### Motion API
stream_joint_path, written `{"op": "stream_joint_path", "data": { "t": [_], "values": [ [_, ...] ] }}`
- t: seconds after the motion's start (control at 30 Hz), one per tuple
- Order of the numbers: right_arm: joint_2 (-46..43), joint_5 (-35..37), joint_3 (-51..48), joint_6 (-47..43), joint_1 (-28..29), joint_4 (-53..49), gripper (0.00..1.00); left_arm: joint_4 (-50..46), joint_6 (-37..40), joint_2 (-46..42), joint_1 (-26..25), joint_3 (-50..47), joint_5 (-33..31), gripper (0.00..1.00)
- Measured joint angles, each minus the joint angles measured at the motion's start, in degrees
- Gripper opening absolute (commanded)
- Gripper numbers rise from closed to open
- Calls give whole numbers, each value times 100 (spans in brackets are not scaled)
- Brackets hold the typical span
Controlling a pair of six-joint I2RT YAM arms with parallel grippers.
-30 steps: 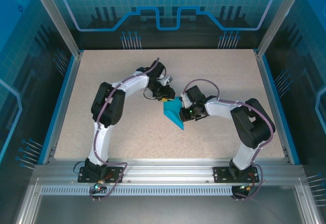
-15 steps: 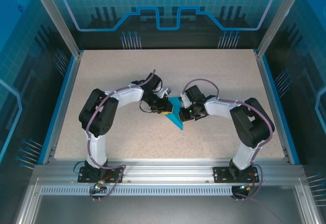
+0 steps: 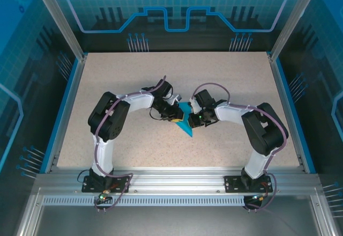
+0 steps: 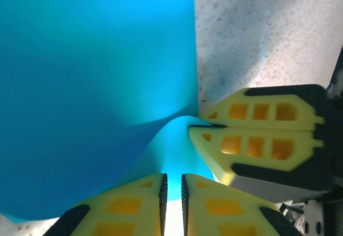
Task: Fold a paper plane with a square sheet of paper (fold left side to right side)
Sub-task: Third fold the triangle at the center of the table.
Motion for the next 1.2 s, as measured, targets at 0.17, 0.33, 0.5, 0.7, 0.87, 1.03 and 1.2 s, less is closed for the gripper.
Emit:
{"op": "stream_joint_path", "data": {
  "t": [0.17, 0.33, 0.5, 0.7, 0.87, 1.03, 1.2],
  "values": [
    [2, 0, 7, -20, 0, -9, 0, -2, 2, 11, 0, -72, -90, 17],
    [24, 0, 37, -22, 0, -44, 0, -13, 2, 11, 0, -203, -175, 17],
    [31, 2, 57, -22, 0, -70, 0, -15, 2, 11, 0, -234, -223, 17],
    [39, -2, 68, -22, 0, -74, 0, -9, 2, 11, 0, -286, -284, 16],
    [63, -20, 131, -22, 0, -155, 1, -15, 2, 11, 0, -291, -345, 13],
    [61, -28, 251, 4, -2, -321, 21, 24, 7, 9, 0, -332, -380, 9],
    [-195, -20, 372, 72, -94, -573, 28, 96, 4, -9, 0, -389, -369, 7]
  ]
}}
